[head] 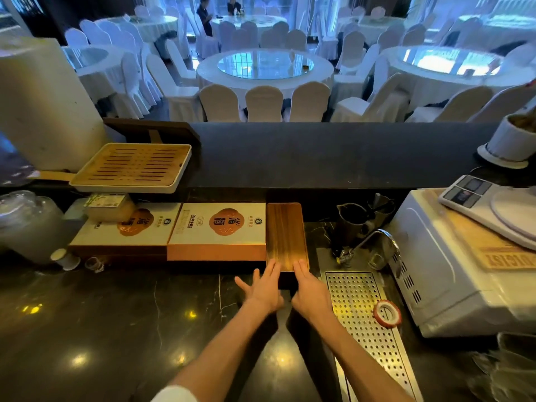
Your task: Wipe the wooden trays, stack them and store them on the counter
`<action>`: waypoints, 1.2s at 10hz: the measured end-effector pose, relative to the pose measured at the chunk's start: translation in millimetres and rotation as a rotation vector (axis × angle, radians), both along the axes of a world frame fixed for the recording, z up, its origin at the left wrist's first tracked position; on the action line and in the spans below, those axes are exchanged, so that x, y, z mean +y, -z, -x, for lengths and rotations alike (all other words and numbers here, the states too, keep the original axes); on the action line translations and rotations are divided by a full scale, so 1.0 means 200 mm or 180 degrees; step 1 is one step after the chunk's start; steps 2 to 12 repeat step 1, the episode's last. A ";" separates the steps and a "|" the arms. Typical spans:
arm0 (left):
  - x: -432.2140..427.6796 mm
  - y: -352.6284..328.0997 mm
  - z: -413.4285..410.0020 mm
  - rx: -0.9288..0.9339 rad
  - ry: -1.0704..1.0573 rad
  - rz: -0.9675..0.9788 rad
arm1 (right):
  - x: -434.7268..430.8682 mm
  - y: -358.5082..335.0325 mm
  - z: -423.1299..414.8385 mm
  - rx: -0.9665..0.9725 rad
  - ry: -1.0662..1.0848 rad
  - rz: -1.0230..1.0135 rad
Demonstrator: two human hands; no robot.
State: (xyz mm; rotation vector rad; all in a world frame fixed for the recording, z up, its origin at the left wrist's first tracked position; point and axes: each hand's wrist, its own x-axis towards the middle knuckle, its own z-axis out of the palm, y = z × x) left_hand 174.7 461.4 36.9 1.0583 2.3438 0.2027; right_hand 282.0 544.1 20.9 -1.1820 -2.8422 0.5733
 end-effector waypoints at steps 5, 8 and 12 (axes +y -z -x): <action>0.00 -0.11 0.04 0.0005 0.0051 -0.0169 | -0.01 -0.08 0.02 -0.0319 -0.0169 0.0029; 0.00 -0.11 0.04 0.0005 0.0051 -0.0169 | -0.01 -0.08 0.02 -0.0319 -0.0169 0.0029; 0.00 -0.11 0.04 0.0005 0.0051 -0.0169 | -0.01 -0.08 0.02 -0.0319 -0.0169 0.0029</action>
